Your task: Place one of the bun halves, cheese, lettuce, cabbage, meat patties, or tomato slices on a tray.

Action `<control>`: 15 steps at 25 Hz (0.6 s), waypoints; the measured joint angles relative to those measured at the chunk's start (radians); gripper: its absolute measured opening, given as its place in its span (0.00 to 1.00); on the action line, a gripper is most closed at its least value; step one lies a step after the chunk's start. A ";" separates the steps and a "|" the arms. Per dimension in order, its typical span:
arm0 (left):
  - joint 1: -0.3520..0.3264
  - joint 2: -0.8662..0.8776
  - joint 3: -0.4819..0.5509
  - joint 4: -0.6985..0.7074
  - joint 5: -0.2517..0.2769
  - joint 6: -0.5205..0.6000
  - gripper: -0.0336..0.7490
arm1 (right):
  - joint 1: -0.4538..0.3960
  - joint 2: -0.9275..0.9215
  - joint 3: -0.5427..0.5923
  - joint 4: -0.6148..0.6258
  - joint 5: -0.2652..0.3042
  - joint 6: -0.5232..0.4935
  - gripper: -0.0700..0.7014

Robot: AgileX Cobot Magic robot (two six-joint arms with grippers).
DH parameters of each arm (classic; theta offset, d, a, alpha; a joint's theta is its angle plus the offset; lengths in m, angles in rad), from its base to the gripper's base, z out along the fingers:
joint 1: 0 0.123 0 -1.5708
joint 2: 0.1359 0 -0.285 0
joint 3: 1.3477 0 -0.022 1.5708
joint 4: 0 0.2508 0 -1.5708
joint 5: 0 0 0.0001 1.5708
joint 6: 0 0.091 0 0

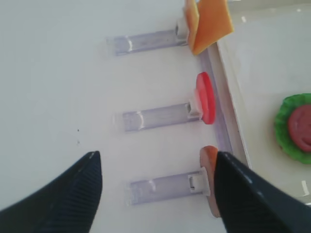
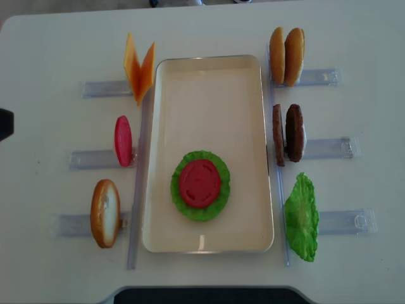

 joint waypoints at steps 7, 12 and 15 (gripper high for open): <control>-0.054 -0.170 0.090 -0.019 0.005 0.023 0.74 | 0.000 0.000 0.000 0.000 0.000 0.000 0.79; -0.057 -0.306 0.164 -0.019 0.021 0.023 0.74 | 0.000 0.000 0.000 0.000 0.000 0.000 0.79; -0.057 -0.395 0.210 -0.022 0.028 0.024 0.74 | 0.000 0.000 0.000 0.000 0.000 0.000 0.79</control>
